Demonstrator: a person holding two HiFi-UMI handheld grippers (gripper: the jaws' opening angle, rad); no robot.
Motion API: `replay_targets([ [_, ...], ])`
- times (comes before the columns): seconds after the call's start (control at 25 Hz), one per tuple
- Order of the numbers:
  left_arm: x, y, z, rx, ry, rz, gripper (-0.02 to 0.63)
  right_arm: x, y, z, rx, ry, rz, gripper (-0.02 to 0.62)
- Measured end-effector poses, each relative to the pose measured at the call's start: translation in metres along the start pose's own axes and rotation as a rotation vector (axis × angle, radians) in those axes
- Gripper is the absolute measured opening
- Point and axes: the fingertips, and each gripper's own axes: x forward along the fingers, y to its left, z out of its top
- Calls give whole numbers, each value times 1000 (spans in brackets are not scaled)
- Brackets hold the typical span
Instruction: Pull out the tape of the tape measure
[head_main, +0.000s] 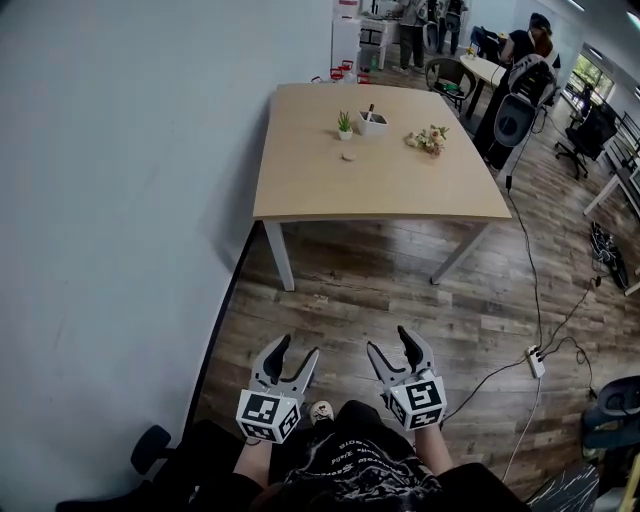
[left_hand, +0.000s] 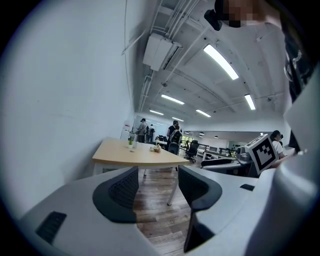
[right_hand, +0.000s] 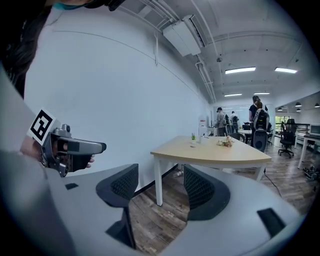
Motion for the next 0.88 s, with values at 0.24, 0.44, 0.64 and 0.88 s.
replay_targets([
  [0.24, 7, 11, -7, -10, 30, -46, 236, 15, 3, -7, 14, 27, -12, 284],
  [0.44, 18, 27, -2, -74, -7, -31, 233, 36, -8, -11, 21, 36, -11, 284],
  [0.64, 46, 43, -3, -42, 39, 11, 233, 68, -32, -11, -48, 74, -20, 284],
  [0.88, 95, 63, 17, -32, 12, 58, 249, 118, -61, 10, -75, 48, 21, 285],
])
